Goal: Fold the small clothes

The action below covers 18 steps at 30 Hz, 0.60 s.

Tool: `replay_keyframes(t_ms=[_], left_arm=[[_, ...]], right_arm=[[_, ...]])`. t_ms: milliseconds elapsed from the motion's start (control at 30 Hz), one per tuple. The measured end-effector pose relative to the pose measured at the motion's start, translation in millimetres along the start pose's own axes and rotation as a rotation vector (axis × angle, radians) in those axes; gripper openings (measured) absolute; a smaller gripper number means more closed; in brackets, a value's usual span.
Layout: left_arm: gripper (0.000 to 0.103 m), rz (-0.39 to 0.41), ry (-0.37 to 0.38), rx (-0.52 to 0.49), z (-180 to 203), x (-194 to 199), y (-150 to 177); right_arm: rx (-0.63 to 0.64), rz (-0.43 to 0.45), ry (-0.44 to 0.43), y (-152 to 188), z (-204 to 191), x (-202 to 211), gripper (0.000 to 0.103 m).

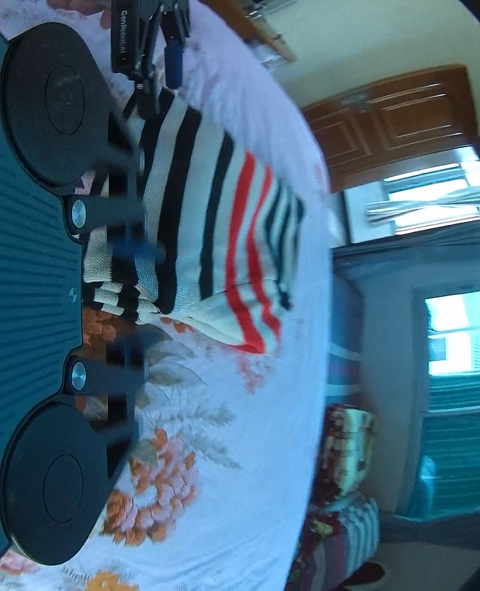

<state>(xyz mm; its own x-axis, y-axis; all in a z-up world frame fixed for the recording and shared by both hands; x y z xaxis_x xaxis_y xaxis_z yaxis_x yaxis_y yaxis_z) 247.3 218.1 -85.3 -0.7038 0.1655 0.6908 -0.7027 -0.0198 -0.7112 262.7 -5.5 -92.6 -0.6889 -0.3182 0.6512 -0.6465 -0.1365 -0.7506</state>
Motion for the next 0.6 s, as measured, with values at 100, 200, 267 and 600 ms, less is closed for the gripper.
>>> replay_keyframes(t_ms=[100, 200, 267, 600], left_arm=[[0.087, 0.018, -0.021, 0.038, 8, 27, 9], [0.091, 0.04, -0.018, 0.075, 22, 62, 20], [0.094, 0.066, -0.019, 0.087, 37, 92, 29], [0.101, 0.244, 0.0, -0.034, 121, 233, 76]], right_arm=[[0.008, 0.038, 0.02, 13, 1, 38, 0.087], [-0.019, 0.031, 0.02, 33, 1, 78, 0.087], [-0.045, 0.033, 0.015, 48, 1, 110, 0.087], [-0.058, 0.164, 0.012, 99, -27, 277, 0.103]])
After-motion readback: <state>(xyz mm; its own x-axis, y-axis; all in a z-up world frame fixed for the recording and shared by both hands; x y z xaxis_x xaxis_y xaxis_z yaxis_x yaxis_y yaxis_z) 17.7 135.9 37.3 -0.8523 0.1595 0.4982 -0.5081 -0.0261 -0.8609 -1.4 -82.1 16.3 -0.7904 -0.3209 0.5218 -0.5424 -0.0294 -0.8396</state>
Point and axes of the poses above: each gripper's, at about its wrist camera, not at the fingertips, and x roughly against the way its jaws point, z to its right, y to its underside, the point moved 3 cm from there along -x, roughly the way its jaws point, and after that the axes turned 7 degrees about y, right-handed, at the moved point
